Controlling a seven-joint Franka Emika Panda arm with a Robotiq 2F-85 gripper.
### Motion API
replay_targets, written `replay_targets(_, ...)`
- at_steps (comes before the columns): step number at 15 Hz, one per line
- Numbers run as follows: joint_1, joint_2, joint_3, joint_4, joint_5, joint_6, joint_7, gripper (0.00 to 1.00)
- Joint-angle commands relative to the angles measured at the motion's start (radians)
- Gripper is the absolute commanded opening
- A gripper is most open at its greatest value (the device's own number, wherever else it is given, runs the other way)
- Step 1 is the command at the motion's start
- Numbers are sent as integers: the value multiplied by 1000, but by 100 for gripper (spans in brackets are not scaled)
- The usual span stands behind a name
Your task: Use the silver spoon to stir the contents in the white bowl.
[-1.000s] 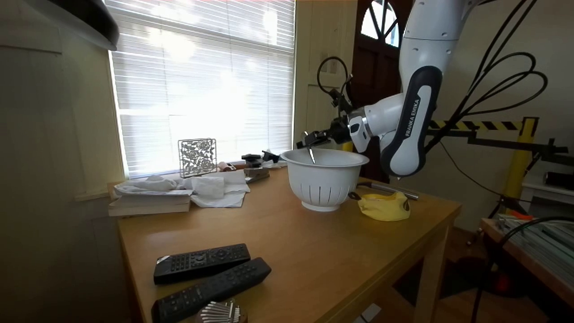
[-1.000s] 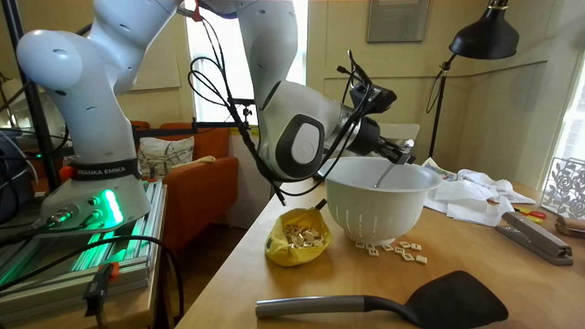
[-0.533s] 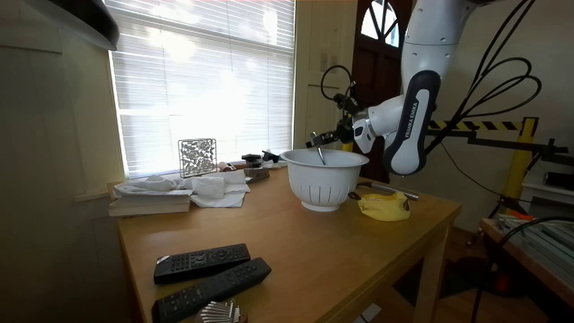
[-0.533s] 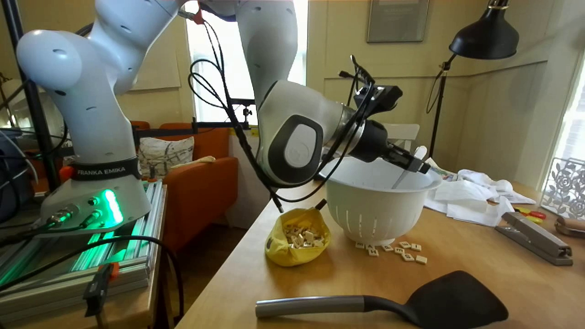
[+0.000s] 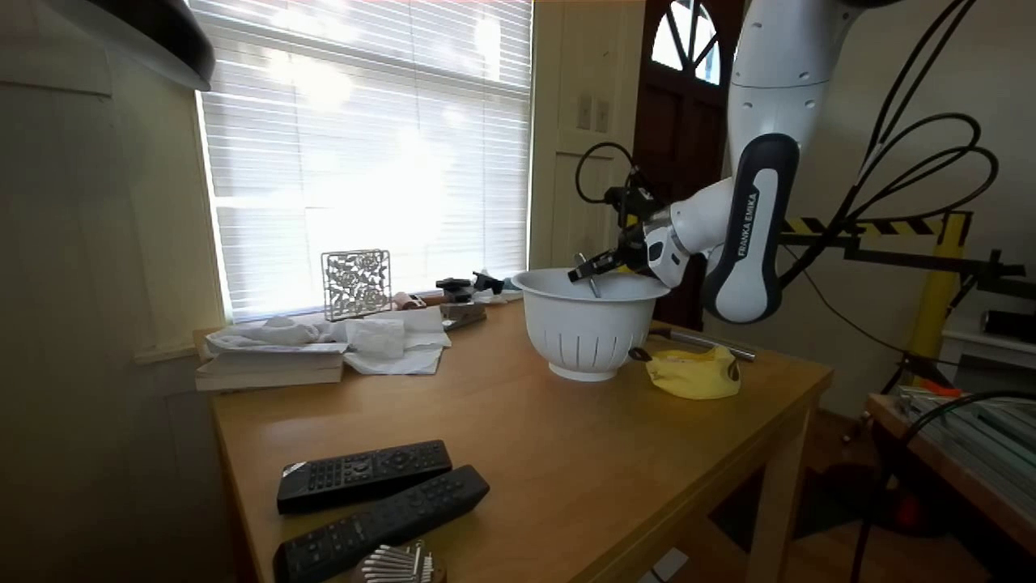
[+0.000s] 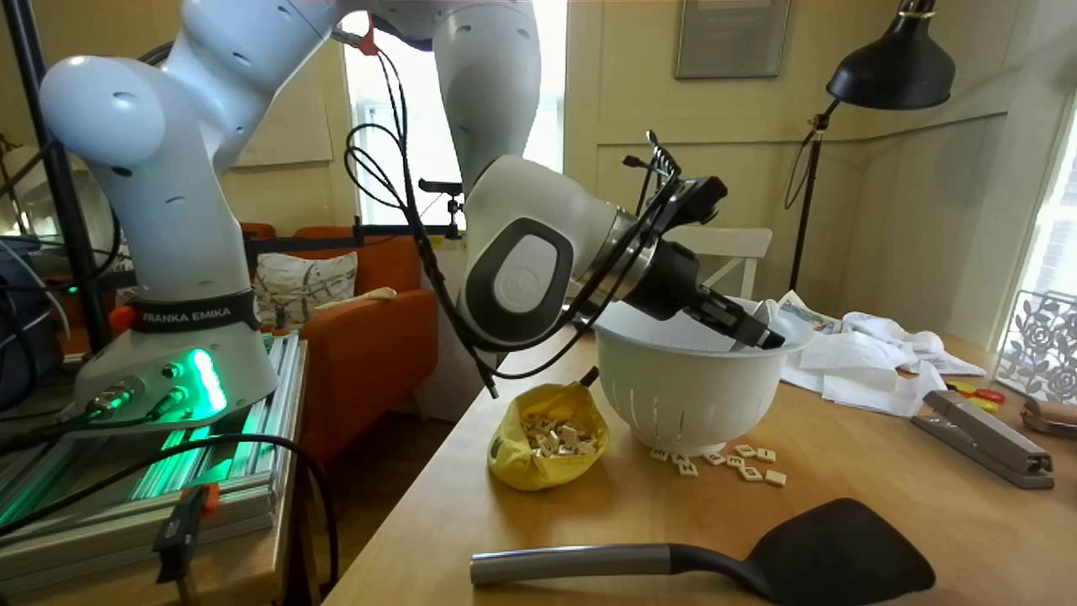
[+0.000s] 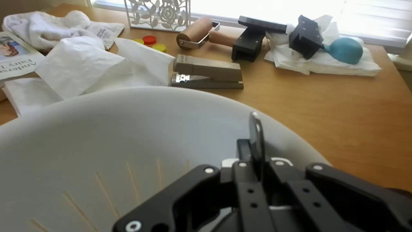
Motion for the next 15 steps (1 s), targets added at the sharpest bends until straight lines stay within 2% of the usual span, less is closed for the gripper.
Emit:
replay_targets(1, 26, -36, 6, -65, 36, -50, -80, 2)
replay_targets(2, 50, -28, -14, -69, 26, -51, -49, 2)
replay_targets(8, 8, -66, 90, -78, 7, -73, -12, 2)
replay_targets(12, -18, -42, 152, -25, 18, 1, 23, 2)
replay_targets(15, -30, -6, 172, 47, 44, 33, 20, 2)
